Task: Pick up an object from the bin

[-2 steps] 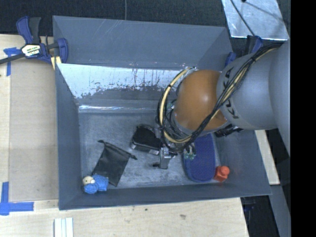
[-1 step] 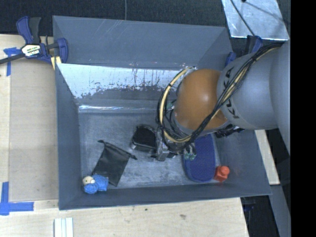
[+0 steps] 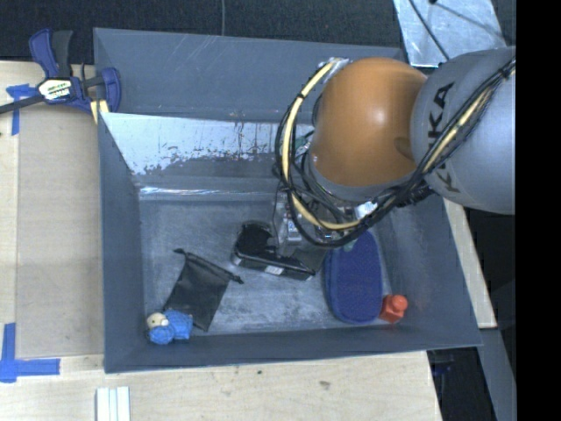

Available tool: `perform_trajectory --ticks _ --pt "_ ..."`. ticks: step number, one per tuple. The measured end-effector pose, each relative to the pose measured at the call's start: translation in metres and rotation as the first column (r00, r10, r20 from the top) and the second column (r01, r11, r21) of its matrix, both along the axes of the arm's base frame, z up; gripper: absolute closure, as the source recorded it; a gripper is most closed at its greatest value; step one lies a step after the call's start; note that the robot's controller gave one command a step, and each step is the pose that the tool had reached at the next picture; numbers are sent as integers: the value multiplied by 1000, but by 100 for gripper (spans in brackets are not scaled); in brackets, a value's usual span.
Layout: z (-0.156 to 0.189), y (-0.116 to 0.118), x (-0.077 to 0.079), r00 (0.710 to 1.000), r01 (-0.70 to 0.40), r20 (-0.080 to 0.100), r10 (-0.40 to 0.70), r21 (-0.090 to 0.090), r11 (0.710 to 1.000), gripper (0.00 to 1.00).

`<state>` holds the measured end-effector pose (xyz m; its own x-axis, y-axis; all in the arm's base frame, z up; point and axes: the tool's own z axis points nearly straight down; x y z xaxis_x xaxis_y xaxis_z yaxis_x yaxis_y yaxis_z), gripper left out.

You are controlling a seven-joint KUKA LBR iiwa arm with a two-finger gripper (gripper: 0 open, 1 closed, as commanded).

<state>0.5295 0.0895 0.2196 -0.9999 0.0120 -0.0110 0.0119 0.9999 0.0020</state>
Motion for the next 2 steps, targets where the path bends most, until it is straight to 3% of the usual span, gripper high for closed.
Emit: perform_trajectory --ticks 1,2 --pt "-62 -6 -32 977 -211 -13 211 -2 977 100" --pt "35 31 -36 974 -227 1 227 -1 974 100"
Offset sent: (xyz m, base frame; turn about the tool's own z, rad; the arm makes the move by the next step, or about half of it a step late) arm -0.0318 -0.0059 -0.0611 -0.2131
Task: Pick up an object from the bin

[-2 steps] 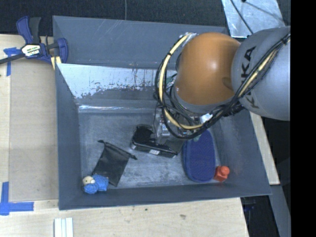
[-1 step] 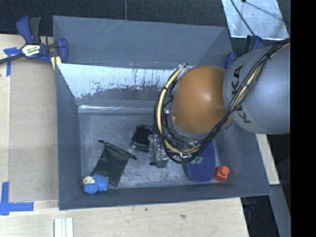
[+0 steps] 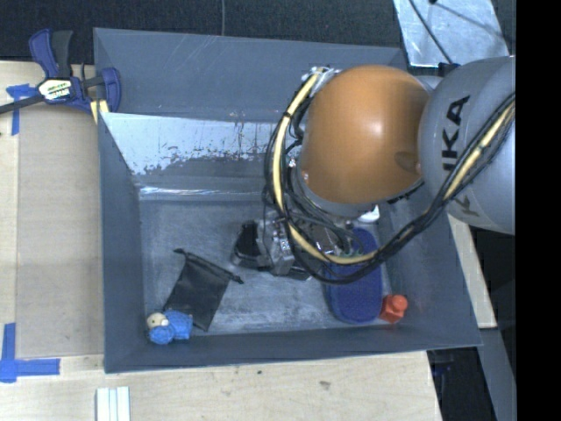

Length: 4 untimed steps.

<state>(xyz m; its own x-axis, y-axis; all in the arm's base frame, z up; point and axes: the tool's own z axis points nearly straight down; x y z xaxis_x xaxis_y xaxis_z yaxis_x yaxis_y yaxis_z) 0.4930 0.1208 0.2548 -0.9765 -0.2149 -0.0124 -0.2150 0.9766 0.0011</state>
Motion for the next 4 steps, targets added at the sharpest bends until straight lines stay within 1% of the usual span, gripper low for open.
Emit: perform_trajectory --ticks 1,2,3,4 --pt "-48 92 -10 1000 -19 -13 19 -1 1000 100" --pt "-186 78 32 857 -515 -13 515 -3 857 100" --pt "-65 93 69 849 -528 1 528 -6 849 100" --pt "-28 35 77 499 -867 -7 867 -9 499 100"
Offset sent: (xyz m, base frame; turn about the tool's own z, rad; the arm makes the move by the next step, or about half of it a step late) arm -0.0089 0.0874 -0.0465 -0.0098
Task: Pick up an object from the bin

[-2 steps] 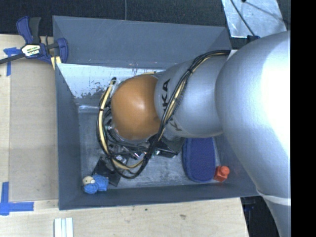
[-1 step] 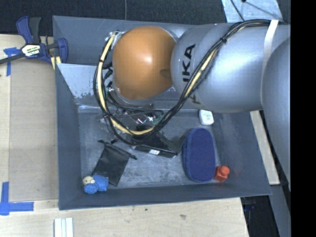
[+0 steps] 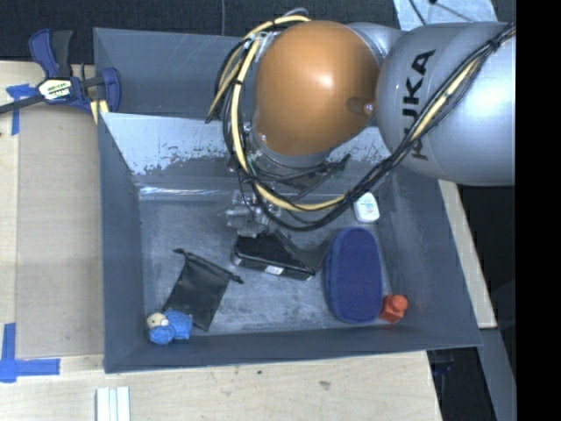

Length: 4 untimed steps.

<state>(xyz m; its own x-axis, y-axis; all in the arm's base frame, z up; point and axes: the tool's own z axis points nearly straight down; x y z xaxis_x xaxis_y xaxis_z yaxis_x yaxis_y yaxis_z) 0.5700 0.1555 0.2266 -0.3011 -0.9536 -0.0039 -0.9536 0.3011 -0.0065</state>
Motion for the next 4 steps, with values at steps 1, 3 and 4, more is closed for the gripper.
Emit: perform_trajectory --ticks 1,3,4 --pt "-98 15 21 901 -434 -12 434 1 901 100" --pt "-101 -80 44 966 -260 -11 260 2 966 100" --pt "-96 -81 45 966 -257 -5 257 0 966 0"
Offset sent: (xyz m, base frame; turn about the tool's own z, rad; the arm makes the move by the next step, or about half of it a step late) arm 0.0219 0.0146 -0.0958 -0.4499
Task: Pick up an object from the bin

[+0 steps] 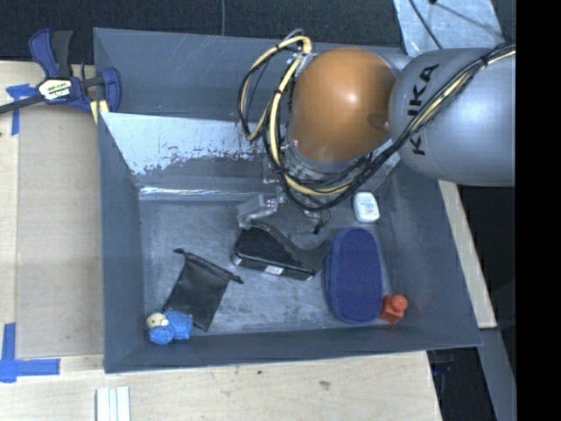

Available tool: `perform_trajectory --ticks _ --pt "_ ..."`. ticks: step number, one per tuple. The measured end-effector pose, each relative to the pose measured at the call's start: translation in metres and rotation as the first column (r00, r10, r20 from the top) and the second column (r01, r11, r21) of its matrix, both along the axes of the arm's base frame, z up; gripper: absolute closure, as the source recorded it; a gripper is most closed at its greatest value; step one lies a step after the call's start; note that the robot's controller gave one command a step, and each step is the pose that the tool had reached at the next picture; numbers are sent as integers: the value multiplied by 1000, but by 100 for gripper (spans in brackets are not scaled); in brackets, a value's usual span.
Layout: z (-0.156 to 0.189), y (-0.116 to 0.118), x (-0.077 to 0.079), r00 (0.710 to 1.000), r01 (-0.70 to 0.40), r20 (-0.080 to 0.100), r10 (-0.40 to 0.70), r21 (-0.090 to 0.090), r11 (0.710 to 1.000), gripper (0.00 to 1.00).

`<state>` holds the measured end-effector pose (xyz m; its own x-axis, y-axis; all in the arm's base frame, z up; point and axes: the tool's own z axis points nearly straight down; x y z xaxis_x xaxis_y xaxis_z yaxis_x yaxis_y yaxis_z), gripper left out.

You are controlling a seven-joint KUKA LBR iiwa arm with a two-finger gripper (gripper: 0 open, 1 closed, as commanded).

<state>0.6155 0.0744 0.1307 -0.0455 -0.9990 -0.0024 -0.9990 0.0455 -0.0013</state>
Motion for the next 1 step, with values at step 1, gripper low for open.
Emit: perform_trajectory --ticks 1 --pt "-58 11 -61 933 -360 7 360 -6 933 0"
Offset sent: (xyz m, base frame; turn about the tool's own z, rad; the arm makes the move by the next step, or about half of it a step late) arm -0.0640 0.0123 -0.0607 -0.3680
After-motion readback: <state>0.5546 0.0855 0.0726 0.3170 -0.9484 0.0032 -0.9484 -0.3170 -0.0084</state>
